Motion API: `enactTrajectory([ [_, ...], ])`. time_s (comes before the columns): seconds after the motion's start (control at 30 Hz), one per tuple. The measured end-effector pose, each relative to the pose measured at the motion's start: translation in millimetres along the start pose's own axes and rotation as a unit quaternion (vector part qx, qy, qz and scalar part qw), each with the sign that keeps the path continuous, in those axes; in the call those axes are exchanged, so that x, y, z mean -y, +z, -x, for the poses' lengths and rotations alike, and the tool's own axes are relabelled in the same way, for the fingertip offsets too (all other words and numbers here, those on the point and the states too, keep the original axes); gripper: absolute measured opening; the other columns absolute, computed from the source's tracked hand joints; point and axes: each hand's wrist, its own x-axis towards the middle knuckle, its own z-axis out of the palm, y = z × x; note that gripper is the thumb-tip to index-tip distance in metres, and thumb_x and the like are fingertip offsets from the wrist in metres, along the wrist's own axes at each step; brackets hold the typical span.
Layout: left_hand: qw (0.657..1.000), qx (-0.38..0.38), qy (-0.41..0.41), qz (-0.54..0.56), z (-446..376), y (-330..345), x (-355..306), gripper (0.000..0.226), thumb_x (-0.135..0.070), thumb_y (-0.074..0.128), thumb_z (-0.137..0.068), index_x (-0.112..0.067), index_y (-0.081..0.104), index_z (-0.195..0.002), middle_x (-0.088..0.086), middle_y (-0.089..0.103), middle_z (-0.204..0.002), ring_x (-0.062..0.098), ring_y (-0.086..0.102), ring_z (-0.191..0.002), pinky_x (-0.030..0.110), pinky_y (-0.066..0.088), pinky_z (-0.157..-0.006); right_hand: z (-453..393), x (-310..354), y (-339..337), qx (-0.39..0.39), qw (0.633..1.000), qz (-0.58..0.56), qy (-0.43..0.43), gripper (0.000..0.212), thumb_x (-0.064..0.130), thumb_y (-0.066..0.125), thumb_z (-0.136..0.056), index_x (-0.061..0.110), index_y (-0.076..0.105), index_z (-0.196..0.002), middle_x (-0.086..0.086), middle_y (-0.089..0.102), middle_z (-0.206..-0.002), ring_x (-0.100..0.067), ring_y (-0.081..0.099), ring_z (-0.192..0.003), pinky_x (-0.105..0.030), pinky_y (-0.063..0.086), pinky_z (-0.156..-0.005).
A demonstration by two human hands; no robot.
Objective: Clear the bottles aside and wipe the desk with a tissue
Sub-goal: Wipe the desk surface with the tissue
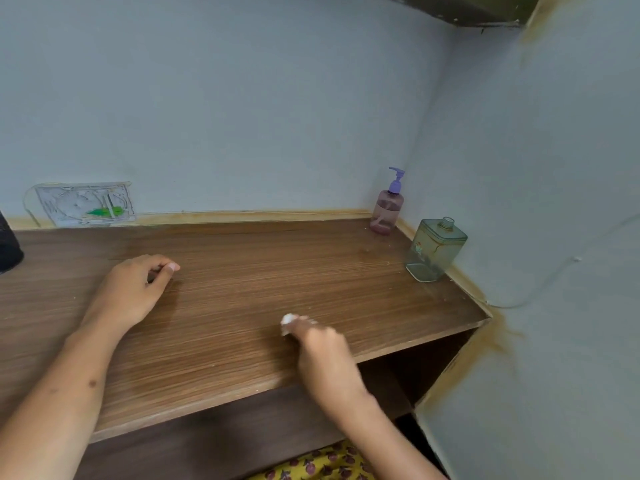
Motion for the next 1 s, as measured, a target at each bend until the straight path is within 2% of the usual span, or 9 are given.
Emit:
enactTrajectory([
  [0.07,1.0,-0.006,-0.003,0.003,1.2,0.6,-0.7,0.017,-0.021,0.054,-0.095,-0.024,0.071,-0.098,0.001,0.071,-0.1,0.017,0.059,-0.087,0.034,0.044,-0.077,-0.9,22.9,2.3,0.053,0.982,-0.183,-0.009,0.036,-0.001,0.049,-0.093,0.019,0.068,-0.116,0.004,0.067,-0.122,-0.003,0.06,-0.115,-0.019,0.044,-0.101],
  [0.13,1.0,-0.01,0.0,0.002,2.1,0.7,-1.8,0.017,-0.021,0.054,-0.095,-0.023,0.071,-0.097,0.0,0.071,-0.099,0.016,0.059,-0.085,0.033,0.043,-0.076,-9.6,29.2,-2.4,0.107,0.922,-0.37,0.043,0.025,0.005,0.057,-0.093,0.012,0.069,-0.114,-0.001,0.069,-0.117,-0.003,0.062,-0.111,-0.019,0.045,-0.102],
  [0.2,1.0,-0.011,0.004,0.009,2.0,1.0,-1.1,0.017,-0.02,0.055,-0.095,-0.025,0.071,-0.094,0.001,0.071,-0.097,0.017,0.061,-0.086,0.034,0.045,-0.076,-23.5,19.6,-8.1,0.097,0.846,-0.512,0.114,0.022,0.001,0.058,-0.092,0.003,0.069,-0.111,-0.014,0.068,-0.116,-0.016,0.064,-0.109,-0.031,0.046,-0.103],
  [0.27,1.0,-0.011,0.006,0.016,1.6,0.6,0.6,0.016,-0.02,0.055,-0.094,-0.028,0.07,-0.092,0.0,0.071,-0.097,0.019,0.063,-0.087,0.036,0.048,-0.078,-40.8,-5.1,-18.6,0.034,0.82,-0.546,0.169,0.02,0.001,0.06,-0.09,0.005,0.069,-0.108,-0.017,0.067,-0.117,-0.019,0.062,-0.107,-0.037,0.045,-0.104],
  [0.4,1.0,-0.002,0.014,-0.002,-0.4,0.6,-1.4,0.016,-0.024,0.054,-0.095,-0.028,0.07,-0.095,-0.002,0.069,-0.098,0.016,0.061,-0.088,0.035,0.047,-0.077,-78.5,-83.8,-40.8,-0.096,0.943,-0.201,0.248,0.031,0.011,0.056,-0.094,0.017,0.064,-0.123,0.001,0.064,-0.125,-0.014,0.058,-0.119,-0.032,0.04,-0.108],
  [0.67,1.0,0.002,0.014,-0.014,-3.3,1.9,-1.7,0.018,-0.028,0.053,-0.095,-0.027,0.07,-0.099,-0.005,0.067,-0.096,0.015,0.058,-0.089,0.034,0.045,-0.077,-144.6,-139.6,-40.4,-0.045,0.947,0.087,0.307,0.03,0.0,0.041,-0.093,0.0,0.055,-0.119,-0.025,0.058,-0.121,-0.04,0.057,-0.111,-0.043,0.047,-0.094],
  [0.8,1.0,0.008,0.016,-0.013,-8.1,4.3,-1.1,0.018,-0.031,0.052,-0.095,-0.029,0.069,-0.098,-0.007,0.065,-0.089,0.017,0.06,-0.089,0.037,0.048,-0.078,-164.9,-86.3,-7.0,-0.002,0.974,0.069,0.217,0.034,0.001,0.041,-0.092,0.005,0.058,-0.121,-0.022,0.06,-0.122,-0.038,0.057,-0.113,-0.04,0.046,-0.096],
  [0.9,1.0,0.015,0.015,-0.02,-11.0,6.0,-1.2,0.018,-0.032,0.052,-0.095,-0.03,0.069,-0.099,-0.008,0.063,-0.089,0.016,0.059,-0.089,0.035,0.046,-0.076,-161.4,-18.3,27.7,0.054,0.998,0.019,0.036,0.047,-0.004,0.041,-0.086,0.016,0.06,-0.125,-0.015,0.062,-0.127,-0.032,0.057,-0.119,-0.037,0.044,-0.103],
  [1.0,1.0,0.01,0.02,-0.016,-11.5,5.9,0.3,0.017,-0.03,0.053,-0.095,-0.028,0.069,-0.098,-0.006,0.064,-0.09,0.017,0.06,-0.088,0.037,0.048,-0.078,-138.2,47.8,54.9,0.134,0.977,-0.019,-0.165,0.048,-0.005,0.046,-0.083,0.018,0.063,-0.121,-0.008,0.061,-0.131,-0.029,0.059,-0.117,-0.038,0.047,-0.099],
])
